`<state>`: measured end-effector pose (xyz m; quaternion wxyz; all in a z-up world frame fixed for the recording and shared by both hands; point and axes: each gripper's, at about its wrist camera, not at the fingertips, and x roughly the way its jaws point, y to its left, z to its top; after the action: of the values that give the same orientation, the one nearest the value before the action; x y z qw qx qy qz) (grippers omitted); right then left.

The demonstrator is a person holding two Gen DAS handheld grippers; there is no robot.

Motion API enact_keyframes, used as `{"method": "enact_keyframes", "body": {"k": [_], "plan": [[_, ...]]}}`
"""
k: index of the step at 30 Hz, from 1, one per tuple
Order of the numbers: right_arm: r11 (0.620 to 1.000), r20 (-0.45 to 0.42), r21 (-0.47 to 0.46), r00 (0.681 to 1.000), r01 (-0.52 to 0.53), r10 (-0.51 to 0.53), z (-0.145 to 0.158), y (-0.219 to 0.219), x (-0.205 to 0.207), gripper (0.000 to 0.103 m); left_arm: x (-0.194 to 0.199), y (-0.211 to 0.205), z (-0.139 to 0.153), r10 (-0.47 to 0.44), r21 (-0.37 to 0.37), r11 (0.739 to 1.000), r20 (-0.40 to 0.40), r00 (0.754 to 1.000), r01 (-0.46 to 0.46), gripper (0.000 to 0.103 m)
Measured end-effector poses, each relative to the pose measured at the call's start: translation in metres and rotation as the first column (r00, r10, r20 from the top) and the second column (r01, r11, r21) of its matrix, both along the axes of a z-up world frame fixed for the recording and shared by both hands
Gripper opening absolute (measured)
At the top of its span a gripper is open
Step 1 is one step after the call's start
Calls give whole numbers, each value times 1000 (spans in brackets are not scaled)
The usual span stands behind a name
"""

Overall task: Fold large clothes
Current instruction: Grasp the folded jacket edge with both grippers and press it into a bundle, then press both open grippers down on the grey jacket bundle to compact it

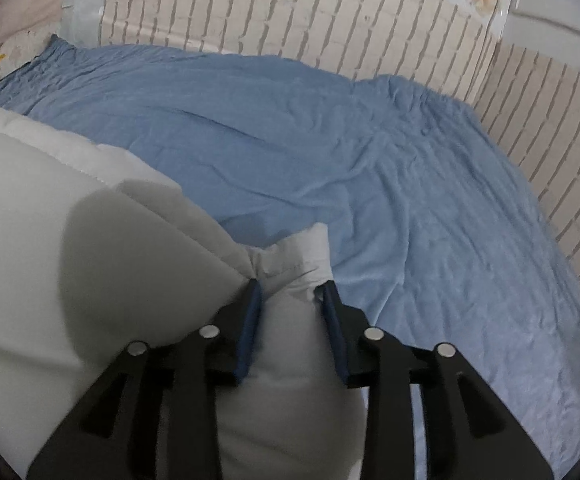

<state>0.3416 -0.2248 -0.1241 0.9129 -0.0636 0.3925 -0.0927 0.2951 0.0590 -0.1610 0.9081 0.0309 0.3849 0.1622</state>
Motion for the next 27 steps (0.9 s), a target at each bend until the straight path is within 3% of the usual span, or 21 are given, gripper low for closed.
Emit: {"method": "enact_keyframes", "body": {"k": [11,14,16,18,21,24,27], "plan": [[998,-26,57,1000,12,-10,-14,-5,8,42,2,1,-2,-10,-12,1000,-18,1000,10,49],[995,-52,85,998,45,-41,-10,-13,9,55,10,7,9,-19,-46,999,-33,999,17,49],[988,-69,118,994,96,-88,0,-24,4,80,5,17,21,5,-74,997,-22,1000,-7,56],[971,-26,202,992,126,-123,24,-31,-10,90,-12,25,47,90,-72,994,63,994,-86,80],[969,155,218,976,116,-152,88,-12,-47,101,-40,14,105,118,-155,984,224,967,-84,99],[985,285,173,958,-18,-33,125,30,-73,101,-59,-27,144,-4,-162,985,293,956,54,100],[980,309,183,951,-77,17,123,55,-82,101,-66,-68,147,-87,-129,983,282,955,128,100]]}}
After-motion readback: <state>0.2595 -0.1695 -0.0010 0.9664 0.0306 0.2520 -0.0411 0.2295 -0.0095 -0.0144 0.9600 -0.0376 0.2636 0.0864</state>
